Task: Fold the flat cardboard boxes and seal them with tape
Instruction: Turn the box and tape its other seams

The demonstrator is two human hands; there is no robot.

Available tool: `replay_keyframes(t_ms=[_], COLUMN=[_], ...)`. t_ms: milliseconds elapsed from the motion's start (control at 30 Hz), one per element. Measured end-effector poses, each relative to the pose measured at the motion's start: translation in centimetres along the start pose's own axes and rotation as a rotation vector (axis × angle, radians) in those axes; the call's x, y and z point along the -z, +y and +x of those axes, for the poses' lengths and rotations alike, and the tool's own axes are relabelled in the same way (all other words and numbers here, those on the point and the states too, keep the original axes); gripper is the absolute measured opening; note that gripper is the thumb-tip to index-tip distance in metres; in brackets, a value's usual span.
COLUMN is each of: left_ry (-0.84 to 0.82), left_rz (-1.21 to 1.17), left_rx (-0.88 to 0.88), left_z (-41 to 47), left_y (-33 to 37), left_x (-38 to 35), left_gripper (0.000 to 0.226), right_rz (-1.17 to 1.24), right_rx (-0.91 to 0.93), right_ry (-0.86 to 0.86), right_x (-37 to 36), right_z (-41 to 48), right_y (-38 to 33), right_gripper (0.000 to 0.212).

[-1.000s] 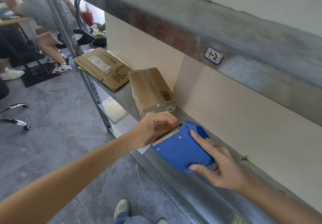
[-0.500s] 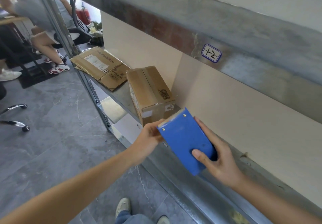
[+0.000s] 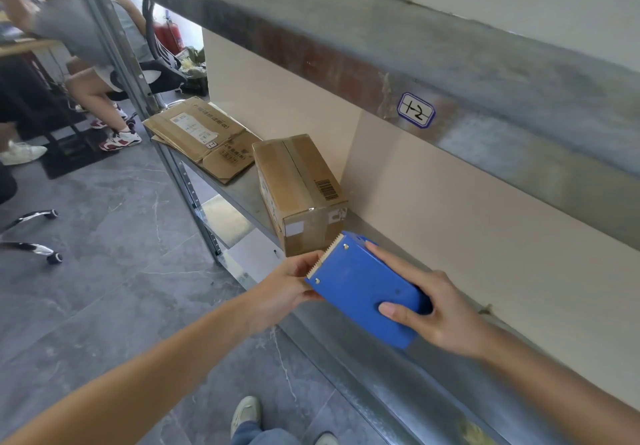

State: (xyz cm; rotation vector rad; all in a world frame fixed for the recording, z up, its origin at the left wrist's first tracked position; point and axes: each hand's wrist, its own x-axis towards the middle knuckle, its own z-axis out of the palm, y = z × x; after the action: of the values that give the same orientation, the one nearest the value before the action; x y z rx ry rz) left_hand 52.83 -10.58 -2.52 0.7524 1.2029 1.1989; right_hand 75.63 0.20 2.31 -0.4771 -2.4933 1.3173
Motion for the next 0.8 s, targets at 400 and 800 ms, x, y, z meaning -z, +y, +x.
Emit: replay_keyframes(t_ms=[400, 800], left_ry=[0.006, -0.082], left_rz=[-0.014, -0.014], left_rx=[-0.006, -0.032], left_z=[-1.1, -1.6], left_y=[0.3, 1.7], left_x=[1.2, 2.6], left_gripper=[0.020, 0.006], right_rz=[-0.109, -0.169], right_rx=[-0.030, -0.060], right_ry=[-0.136, -0.242], right_x=[0.4, 1.1], right_z=[-0.1, 0.1], right_y=[0.6, 0.0], right_gripper=[0.064, 0.062])
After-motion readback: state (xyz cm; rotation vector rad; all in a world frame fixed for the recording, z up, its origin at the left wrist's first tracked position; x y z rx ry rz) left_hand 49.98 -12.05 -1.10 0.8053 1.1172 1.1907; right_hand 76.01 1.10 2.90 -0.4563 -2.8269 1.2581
